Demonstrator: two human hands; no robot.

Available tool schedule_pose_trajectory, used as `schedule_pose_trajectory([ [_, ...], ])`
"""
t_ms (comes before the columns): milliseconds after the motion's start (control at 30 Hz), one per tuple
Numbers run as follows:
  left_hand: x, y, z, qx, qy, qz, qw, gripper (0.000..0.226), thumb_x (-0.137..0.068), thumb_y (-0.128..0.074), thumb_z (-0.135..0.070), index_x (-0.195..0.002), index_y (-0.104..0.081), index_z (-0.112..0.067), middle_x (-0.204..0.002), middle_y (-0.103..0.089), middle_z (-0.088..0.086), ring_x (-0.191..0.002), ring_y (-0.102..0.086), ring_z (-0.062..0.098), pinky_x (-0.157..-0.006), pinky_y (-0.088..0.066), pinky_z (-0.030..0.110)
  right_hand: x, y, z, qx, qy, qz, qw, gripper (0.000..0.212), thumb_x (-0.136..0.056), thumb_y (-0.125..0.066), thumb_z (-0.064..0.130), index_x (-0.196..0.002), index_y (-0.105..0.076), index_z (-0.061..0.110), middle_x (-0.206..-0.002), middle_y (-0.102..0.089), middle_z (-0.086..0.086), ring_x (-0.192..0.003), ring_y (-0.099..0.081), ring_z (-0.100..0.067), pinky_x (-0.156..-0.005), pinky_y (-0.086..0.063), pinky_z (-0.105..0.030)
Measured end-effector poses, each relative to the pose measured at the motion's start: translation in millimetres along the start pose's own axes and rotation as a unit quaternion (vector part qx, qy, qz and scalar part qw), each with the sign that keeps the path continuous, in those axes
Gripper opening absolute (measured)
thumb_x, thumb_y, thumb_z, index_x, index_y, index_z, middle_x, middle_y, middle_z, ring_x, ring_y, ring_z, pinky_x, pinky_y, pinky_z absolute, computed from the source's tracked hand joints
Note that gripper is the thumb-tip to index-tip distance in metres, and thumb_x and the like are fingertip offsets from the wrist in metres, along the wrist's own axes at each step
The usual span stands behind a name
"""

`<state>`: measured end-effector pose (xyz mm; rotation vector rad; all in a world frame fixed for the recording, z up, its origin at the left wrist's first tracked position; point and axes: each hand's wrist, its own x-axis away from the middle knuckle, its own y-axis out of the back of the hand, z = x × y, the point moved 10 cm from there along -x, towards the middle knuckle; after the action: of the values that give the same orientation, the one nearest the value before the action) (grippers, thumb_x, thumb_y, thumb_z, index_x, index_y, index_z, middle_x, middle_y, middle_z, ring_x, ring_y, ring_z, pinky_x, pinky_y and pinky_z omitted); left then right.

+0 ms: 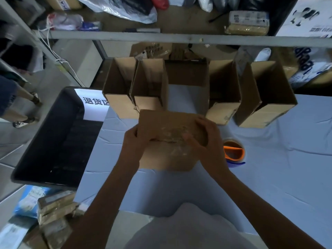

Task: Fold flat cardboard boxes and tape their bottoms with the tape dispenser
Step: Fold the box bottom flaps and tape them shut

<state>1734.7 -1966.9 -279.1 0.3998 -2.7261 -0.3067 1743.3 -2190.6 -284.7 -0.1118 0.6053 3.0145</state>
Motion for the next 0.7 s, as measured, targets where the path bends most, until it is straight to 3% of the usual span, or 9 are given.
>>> schedule_pose_trajectory([
  [133, 13, -15, 49, 0.007, 0.099, 0.023, 0.995, 0.023, -0.079, -0.070, -0.029, -0.090, -0.064, -0.010, -0.078, -0.057, 0.000, -0.083, -0.052, 0.017, -0.057, -0.037, 0.010, 8, -9, -7, 0.036, 0.008, -0.001, 0.999, 0.062, -0.071, -0.073, 0.042, -0.125, -0.053, 0.020, -0.132, -0.049, 0.003, -0.120, -0.045, -0.009, -0.098, -0.039, -0.018],
  [233, 13, -6, 60, -0.047, 0.098, -0.015, 0.994, 0.025, -0.070, -0.082, -0.022, -0.067, -0.058, -0.024, -0.069, -0.060, -0.004, -0.067, -0.056, 0.013, -0.050, -0.041, 0.013, 11, -9, -9, 0.039, 0.012, -0.014, 0.999, 0.056, -0.067, -0.078, 0.032, -0.118, -0.058, 0.018, -0.126, -0.052, 0.002, -0.115, -0.048, -0.009, -0.095, -0.040, -0.017],
  [300, 15, -3, 66, -0.041, 0.116, -0.023, 0.992, 0.024, -0.066, -0.085, -0.022, -0.074, -0.062, -0.020, -0.075, -0.063, -0.001, -0.066, -0.056, 0.011, -0.053, -0.045, 0.014, 9, -9, -9, 0.031, 0.008, -0.018, 0.999, 0.047, -0.069, -0.080, 0.022, -0.112, -0.062, 0.017, -0.124, -0.056, 0.005, -0.114, -0.050, -0.008, -0.093, -0.040, -0.017],
  [367, 16, -1, 69, 0.016, 0.129, -0.029, 0.991, 0.032, -0.063, -0.086, -0.019, -0.089, -0.068, -0.015, -0.086, -0.068, 0.002, -0.075, -0.061, 0.015, -0.065, -0.050, 0.025, 8, -8, -9, 0.022, 0.002, -0.024, 0.999, 0.039, -0.073, -0.077, 0.014, -0.109, -0.064, 0.016, -0.122, -0.058, 0.006, -0.114, -0.051, -0.007, -0.096, -0.042, -0.021],
  [433, 17, -1, 64, 0.072, 0.114, -0.026, 0.991, 0.031, -0.063, -0.086, -0.018, -0.089, -0.069, -0.018, -0.085, -0.071, -0.001, -0.075, -0.065, 0.012, -0.061, -0.051, 0.021, 8, -6, -9, 0.006, 0.002, -0.038, 0.999, 0.029, -0.079, -0.071, 0.010, -0.107, -0.065, 0.015, -0.119, -0.060, 0.004, -0.113, -0.053, -0.009, -0.097, -0.045, -0.035],
  [500, 17, -5, 59, 0.063, 0.094, -0.011, 0.994, 0.020, -0.069, -0.083, -0.019, -0.082, -0.068, -0.020, -0.083, -0.071, -0.001, -0.075, -0.067, 0.012, -0.062, -0.052, 0.017, 10, -5, -8, 0.010, -0.005, -0.049, 0.999, 0.029, -0.080, -0.072, 0.023, -0.107, -0.063, 0.017, -0.116, -0.058, 0.005, -0.109, -0.053, -0.009, -0.094, -0.047, -0.036],
  [567, 17, -8, 58, 0.063, 0.093, -0.010, 0.994, 0.017, -0.069, -0.083, -0.022, -0.076, -0.068, -0.018, -0.077, -0.071, -0.001, -0.073, -0.067, 0.013, -0.063, -0.052, 0.021, 10, -8, -4, 0.068, -0.007, -0.052, 0.996, 0.047, -0.070, -0.079, 0.041, -0.109, -0.061, 0.021, -0.116, -0.052, 0.006, -0.107, -0.048, -0.009, -0.089, -0.042, -0.021],
  [633, 15, -3, 64, 0.050, 0.105, -0.044, 0.992, 0.026, -0.064, -0.086, -0.025, -0.066, -0.063, -0.014, -0.062, -0.062, -0.003, -0.060, -0.057, 0.014, -0.057, -0.044, 0.026, 9, -11, -2, 0.100, -0.013, -0.052, 0.994, 0.047, -0.068, -0.082, 0.035, -0.108, -0.062, 0.021, -0.114, -0.047, 0.008, -0.107, -0.046, -0.012, -0.086, -0.037, -0.015],
  [700, 13, -1, 69, 0.056, 0.118, -0.061, 0.990, 0.033, -0.062, -0.084, -0.024, -0.062, -0.054, -0.011, -0.057, -0.045, 0.001, -0.060, -0.040, 0.015, -0.055, -0.033, 0.030, 8, -13, -3, 0.078, -0.012, -0.046, 0.996, 0.037, -0.074, -0.077, 0.021, -0.108, -0.064, 0.019, -0.115, -0.047, 0.010, -0.110, -0.046, -0.012, -0.090, -0.039, -0.020],
])
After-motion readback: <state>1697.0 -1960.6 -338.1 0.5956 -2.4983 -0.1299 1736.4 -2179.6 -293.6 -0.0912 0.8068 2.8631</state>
